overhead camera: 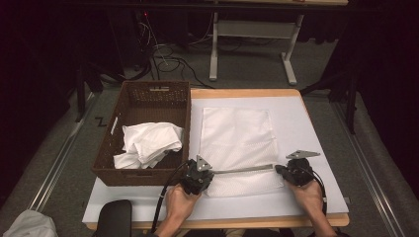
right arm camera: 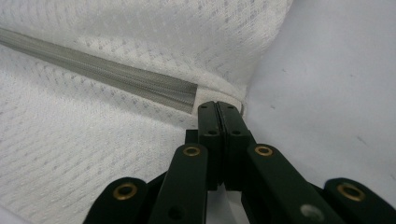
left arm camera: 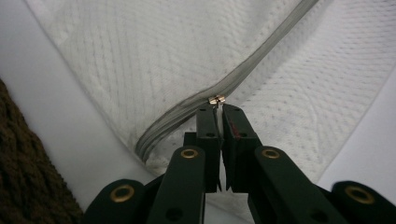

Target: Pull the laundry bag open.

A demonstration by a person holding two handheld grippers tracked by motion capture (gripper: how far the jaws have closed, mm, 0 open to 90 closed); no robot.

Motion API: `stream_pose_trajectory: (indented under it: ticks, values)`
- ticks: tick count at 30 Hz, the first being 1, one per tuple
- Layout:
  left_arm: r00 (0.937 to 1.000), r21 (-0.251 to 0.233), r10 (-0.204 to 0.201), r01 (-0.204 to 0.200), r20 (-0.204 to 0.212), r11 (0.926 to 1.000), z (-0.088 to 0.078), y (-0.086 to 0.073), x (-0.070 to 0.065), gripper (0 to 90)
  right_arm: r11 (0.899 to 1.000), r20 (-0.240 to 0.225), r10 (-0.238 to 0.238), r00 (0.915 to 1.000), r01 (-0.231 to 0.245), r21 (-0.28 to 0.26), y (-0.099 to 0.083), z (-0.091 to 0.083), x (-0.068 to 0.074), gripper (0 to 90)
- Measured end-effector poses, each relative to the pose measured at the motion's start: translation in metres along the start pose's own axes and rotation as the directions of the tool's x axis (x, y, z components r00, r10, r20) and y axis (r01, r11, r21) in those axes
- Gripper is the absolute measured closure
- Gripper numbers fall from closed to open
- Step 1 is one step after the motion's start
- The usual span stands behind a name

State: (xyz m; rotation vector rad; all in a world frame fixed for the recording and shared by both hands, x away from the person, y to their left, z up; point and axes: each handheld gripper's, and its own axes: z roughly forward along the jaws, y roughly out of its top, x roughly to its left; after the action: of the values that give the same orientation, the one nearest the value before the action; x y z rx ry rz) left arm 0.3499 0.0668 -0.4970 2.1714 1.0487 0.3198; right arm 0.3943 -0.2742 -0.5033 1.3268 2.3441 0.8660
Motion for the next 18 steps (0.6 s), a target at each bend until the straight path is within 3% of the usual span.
stream_pose_trajectory:
  ticks: [9, 18]
  values:
    - [0.9985, 0.005, -0.006, 0.007, -0.055, 1.0, -0.0033, -0.0039, 0.0003, 85.8, 1.0, 0.0, 0.002, 1.0, -0.002, 0.0, 0.0, 0.0, 0.0, 89.8]
    - [0.9977, 0.002, -0.013, 0.013, -0.067, 0.9999, -0.0023, -0.0066, 0.0013, 85.8, 1.0, -0.002, 0.002, 1.0, -0.002, -0.001, -0.0002, 0.0, -0.0004, 89.8]
